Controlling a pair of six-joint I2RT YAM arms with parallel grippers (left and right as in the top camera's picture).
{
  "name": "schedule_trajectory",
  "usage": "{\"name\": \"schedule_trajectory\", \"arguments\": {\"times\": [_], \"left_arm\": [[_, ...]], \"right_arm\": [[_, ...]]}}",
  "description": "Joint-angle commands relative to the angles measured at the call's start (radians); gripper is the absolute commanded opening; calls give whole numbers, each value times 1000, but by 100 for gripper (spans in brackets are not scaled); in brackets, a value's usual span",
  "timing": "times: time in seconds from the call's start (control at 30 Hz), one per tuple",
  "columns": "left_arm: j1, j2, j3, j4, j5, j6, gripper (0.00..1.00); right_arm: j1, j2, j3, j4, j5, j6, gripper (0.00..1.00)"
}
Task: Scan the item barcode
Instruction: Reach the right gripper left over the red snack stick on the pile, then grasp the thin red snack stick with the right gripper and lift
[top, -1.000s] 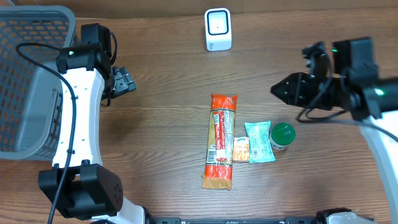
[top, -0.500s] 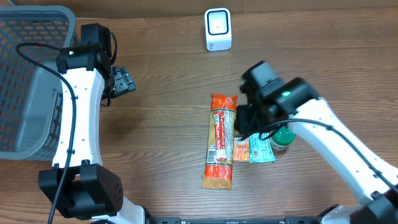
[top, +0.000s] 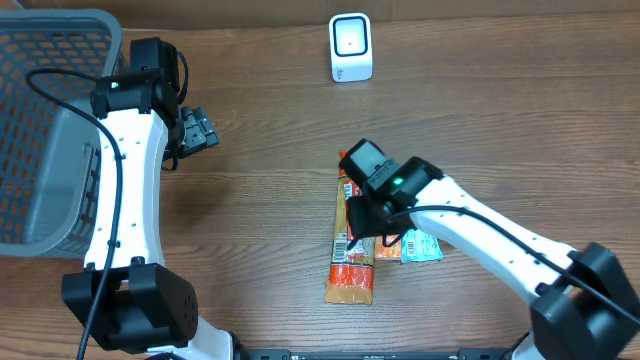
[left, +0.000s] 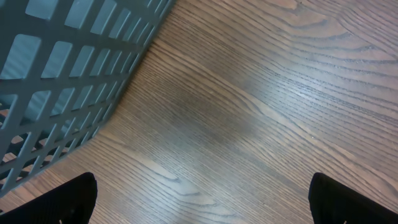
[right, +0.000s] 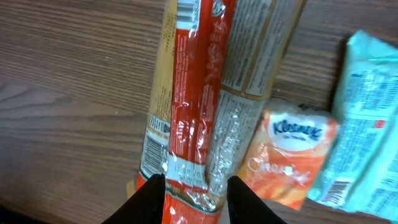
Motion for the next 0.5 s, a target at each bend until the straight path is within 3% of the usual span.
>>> {"name": "schedule_trajectory", "arguments": {"times": [0.0,0.47], "left_arm": [[2,3,22,-2,1,22,100],[2,3,22,-2,1,22,100]], "right_arm": [[27,32,-7,13,21,31,35],[68,77,-7,6,70,135,32]]}}
